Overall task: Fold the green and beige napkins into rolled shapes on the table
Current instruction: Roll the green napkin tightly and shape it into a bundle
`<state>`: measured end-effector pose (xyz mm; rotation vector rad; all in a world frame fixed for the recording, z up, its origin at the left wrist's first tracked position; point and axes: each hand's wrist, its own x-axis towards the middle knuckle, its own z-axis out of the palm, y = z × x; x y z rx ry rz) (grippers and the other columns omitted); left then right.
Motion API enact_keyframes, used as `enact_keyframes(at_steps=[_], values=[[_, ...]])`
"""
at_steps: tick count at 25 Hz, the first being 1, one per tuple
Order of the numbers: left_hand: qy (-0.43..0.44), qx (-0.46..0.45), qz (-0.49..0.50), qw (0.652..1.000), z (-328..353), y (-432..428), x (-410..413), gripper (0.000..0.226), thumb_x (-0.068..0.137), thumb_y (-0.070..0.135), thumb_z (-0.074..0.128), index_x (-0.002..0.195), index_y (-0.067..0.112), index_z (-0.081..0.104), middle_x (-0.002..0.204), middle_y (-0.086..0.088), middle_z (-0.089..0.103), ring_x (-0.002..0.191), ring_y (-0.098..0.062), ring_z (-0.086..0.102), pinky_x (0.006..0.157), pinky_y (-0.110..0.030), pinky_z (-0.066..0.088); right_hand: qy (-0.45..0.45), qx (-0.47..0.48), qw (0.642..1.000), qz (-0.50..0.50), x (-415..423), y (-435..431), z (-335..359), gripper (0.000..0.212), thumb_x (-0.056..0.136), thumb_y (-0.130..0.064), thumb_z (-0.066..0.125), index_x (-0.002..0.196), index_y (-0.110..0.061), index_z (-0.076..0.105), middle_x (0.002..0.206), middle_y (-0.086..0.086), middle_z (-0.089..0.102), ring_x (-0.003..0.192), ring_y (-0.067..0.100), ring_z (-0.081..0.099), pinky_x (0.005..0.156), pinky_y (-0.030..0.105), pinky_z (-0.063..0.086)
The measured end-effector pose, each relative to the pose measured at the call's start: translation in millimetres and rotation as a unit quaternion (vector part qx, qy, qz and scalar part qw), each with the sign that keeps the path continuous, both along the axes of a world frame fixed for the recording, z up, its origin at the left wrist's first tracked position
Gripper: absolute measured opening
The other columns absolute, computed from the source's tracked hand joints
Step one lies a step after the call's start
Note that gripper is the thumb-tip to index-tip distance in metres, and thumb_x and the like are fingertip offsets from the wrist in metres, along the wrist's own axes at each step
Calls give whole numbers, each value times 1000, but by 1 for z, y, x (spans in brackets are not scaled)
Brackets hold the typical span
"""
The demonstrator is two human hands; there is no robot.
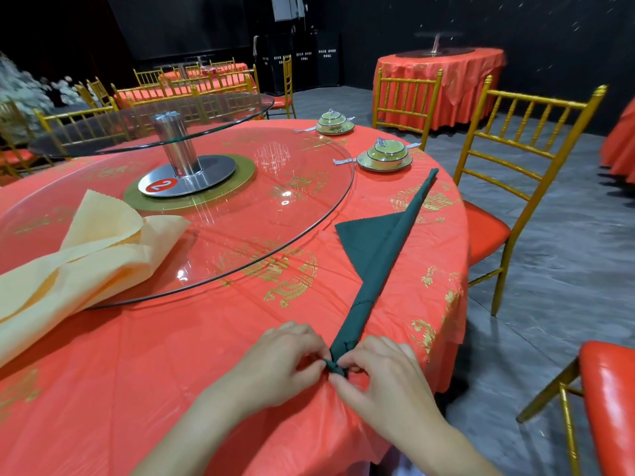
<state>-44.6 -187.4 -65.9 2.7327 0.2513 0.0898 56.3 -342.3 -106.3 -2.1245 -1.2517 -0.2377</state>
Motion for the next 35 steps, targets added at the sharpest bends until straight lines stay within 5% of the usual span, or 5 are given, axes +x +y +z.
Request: enact_keyframes(at_steps=[13,19,23,29,35], values=[[30,-92,5,995,4,6,2,34,68,57,50,87,33,66,86,16,58,85,1,51,82,-21,42,-24,-12,1000,9,3,-7,-4,22,77,-49,52,76,-35,69,70,-19,51,69,2,50,70,21,35],[93,-49,24,994,11,0,20,20,87,37,54,91,20,64,83,10,54,86,-16,54,75,-27,40,26,10,1000,0,5,-6,-4,21,75,-49,51,94,-40,52,66,-22,48,65,-4,45,67,16,38],[116,-7,47,992,12,-4,27,17,93,32,52,93,18,61,84,4,55,80,-15,50,64,-25,31,10,21,1000,-4,7,-4,-8,17,75,-50,52,87,-39,55,66,-20,49,62,-4,46,69,21,35],[-25,-16,48,998,3,-3,11,12,83,41,57,90,33,51,87,19,47,87,-4,45,79,-23,39,-19,5,1000,-11,11,-2,-11,26,68,-51,54,82,-34,68,70,-18,52,64,-2,51,72,19,32],[-46,-22,23,998,-4,2,5,40,69,55,46,102,37,61,96,21,55,94,0,47,86,-21,39,-43,10,999,-28,11,1,-5,22,74,-45,51,73,-32,69,64,-15,52,64,4,54,69,21,32]])
